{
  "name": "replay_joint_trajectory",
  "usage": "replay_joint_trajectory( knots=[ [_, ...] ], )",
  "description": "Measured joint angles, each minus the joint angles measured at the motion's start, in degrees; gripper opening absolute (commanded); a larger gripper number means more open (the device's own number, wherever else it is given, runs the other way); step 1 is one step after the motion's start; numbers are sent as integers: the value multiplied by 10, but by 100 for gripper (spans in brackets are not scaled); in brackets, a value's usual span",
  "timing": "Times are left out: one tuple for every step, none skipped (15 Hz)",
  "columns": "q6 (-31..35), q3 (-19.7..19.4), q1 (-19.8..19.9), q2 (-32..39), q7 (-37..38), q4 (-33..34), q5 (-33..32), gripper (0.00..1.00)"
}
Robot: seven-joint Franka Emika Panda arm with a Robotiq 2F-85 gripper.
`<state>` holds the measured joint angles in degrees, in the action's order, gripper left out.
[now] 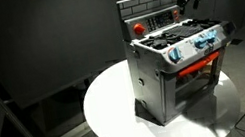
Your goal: Push the top right button on the toy stove
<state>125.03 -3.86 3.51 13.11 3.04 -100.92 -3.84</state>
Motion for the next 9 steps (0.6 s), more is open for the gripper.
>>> replay_joint_trajectory(
  knots=[
    [-18,0,2,-2,-2,0,1,100],
    [-37,-1,5,-5,-5,0,3,100],
    [-57,-1,7,-9,-10,0,5,100],
    [-79,-2,9,-14,-14,1,8,100],
    [-102,-2,11,-20,-19,1,11,100],
    [-124,-3,12,-26,-25,1,14,100],
    [-148,-4,13,-33,-30,1,15,100],
    [-171,-6,13,-40,-33,1,15,100],
    [-193,-7,13,-46,-35,0,15,100]
  ],
)
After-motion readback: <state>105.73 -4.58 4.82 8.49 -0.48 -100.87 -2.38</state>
